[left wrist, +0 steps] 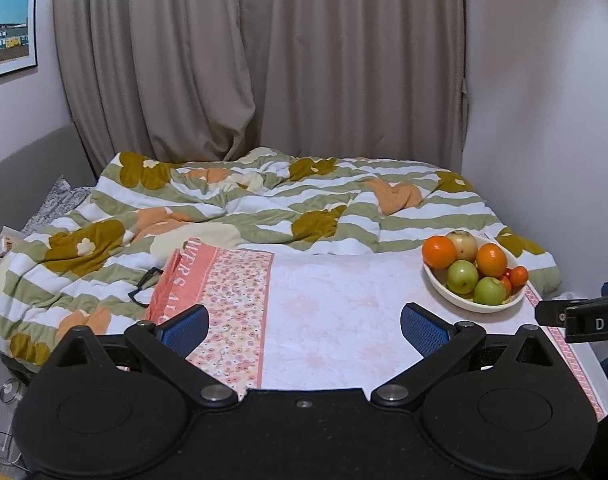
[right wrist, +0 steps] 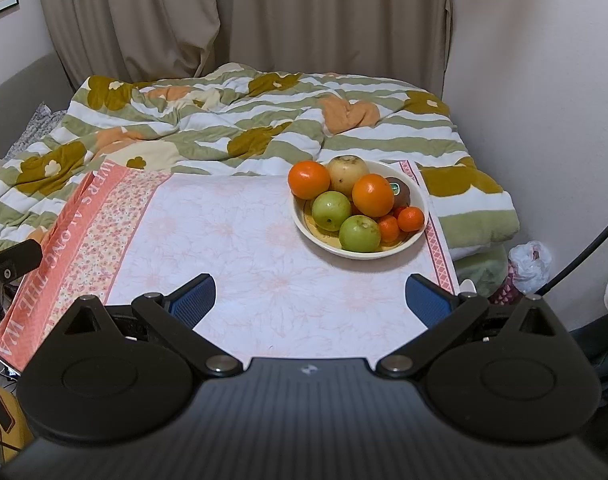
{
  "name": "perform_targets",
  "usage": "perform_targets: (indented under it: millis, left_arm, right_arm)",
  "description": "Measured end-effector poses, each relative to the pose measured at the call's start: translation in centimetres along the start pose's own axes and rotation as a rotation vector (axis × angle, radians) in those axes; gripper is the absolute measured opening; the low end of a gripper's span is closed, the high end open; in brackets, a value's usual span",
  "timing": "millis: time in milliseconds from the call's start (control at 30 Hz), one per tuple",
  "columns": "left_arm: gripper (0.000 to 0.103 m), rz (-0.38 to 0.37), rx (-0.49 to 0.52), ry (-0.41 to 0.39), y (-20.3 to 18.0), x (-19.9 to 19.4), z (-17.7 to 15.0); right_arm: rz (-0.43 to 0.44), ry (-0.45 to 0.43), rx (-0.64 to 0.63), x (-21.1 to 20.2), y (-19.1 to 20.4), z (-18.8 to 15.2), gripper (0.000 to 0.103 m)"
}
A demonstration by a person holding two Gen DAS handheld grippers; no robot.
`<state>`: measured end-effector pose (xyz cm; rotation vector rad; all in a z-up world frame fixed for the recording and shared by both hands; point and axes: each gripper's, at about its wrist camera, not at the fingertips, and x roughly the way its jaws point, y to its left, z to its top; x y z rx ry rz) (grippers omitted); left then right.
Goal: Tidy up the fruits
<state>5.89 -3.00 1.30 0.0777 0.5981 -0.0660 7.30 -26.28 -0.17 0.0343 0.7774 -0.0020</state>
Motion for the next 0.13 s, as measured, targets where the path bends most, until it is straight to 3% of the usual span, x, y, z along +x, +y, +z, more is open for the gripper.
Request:
perform_targets:
  millis: [133]
  left_arm:
    - [0.103, 0.025, 0.02, -0.009, -0.21, 0.13, -0.15]
  right_arm:
    - [0.002, 0.01, -0.002, 0.38, 0.36, -0.13, 0.103]
